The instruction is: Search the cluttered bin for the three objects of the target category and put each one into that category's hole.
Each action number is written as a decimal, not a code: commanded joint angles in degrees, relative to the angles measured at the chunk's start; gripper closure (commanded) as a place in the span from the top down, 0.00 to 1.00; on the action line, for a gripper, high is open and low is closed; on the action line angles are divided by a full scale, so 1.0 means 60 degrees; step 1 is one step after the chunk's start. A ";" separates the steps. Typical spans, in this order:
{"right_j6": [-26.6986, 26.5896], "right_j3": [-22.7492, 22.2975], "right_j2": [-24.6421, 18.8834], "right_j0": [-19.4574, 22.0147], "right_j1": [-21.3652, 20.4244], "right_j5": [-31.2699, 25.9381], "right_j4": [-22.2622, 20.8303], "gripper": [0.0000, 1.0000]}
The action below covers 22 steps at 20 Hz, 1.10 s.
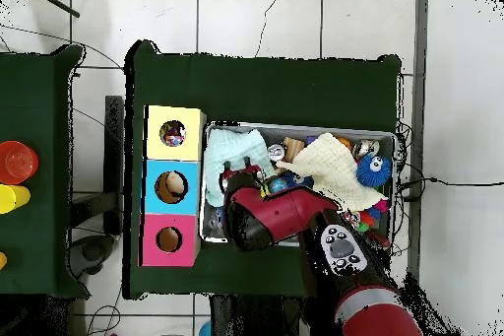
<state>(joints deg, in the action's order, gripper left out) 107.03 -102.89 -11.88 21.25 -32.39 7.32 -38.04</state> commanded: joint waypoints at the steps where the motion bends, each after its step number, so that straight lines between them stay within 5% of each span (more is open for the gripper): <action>1: 0.0689 0.1088 -0.0159 0.0011 0.0671 0.1232 -0.0446 1.00; 9: 0.0539 0.0995 -0.0476 0.0232 0.0641 0.0805 -0.0594 1.00; 10: 0.0518 0.0989 -0.0523 0.0270 0.0635 0.0742 -0.0617 0.00; 22: 0.0516 0.1011 -0.0396 0.0187 0.0618 0.0602 -0.0489 0.00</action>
<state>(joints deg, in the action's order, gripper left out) 107.03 -101.35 -11.86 21.49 -30.49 11.90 -38.04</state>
